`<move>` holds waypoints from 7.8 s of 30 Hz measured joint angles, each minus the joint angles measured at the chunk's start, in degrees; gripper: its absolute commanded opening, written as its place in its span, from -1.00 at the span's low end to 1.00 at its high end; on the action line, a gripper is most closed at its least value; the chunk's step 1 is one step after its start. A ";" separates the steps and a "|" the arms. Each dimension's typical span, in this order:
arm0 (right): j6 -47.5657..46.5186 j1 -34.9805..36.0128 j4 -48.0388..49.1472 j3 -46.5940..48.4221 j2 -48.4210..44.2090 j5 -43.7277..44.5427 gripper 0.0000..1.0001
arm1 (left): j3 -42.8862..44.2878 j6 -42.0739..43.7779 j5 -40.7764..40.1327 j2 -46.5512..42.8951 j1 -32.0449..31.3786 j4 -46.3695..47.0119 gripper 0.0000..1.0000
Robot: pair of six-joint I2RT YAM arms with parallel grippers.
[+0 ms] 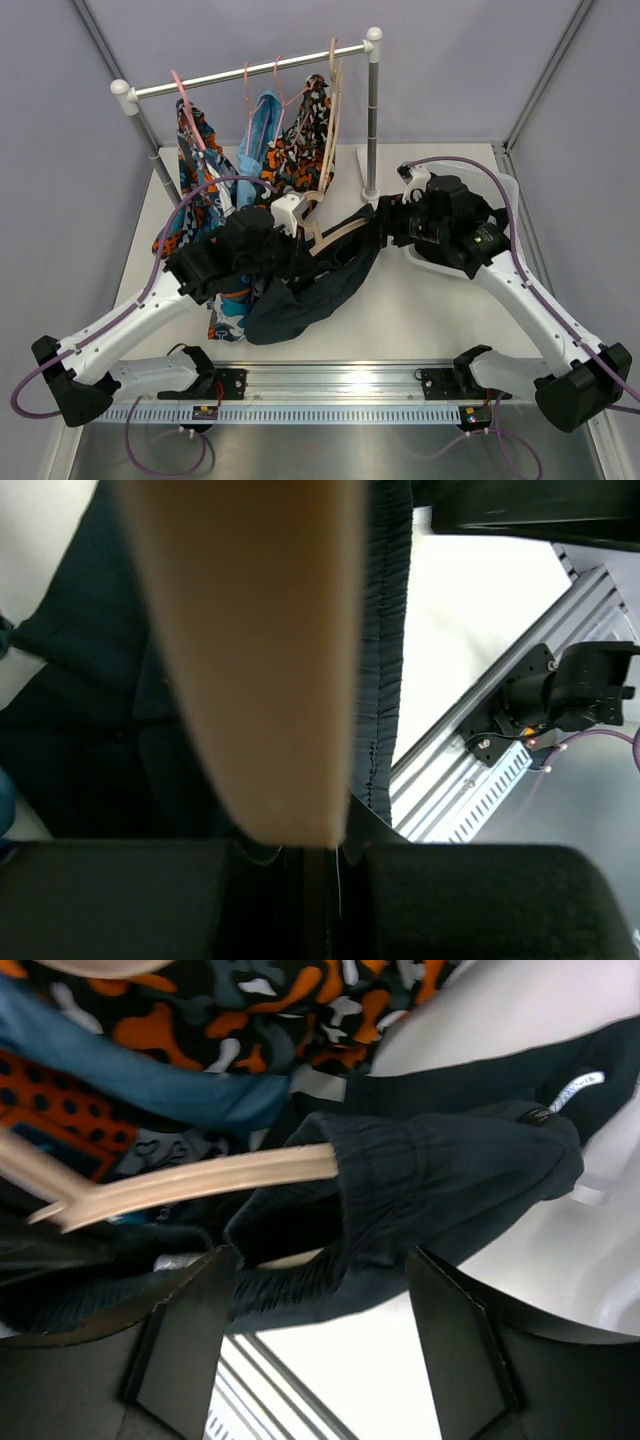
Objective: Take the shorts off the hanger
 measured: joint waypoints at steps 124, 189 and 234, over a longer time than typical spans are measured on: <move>-23.71 -13.27 -9.35 23.71 4.28 -27.21 -1.00 | 15.91 11.10 -19.74 -15.45 -0.68 3.98 -1.00; -37.27 -13.27 -16.15 6.69 3.13 -25.75 0.89 | 46.36 14.21 -24.02 24.65 12.98 -10.62 -1.00; -37.03 -18.10 -12.66 -2.19 -0.24 -33.66 0.89 | 65.66 5.86 -9.86 46.29 20.26 -9.11 0.29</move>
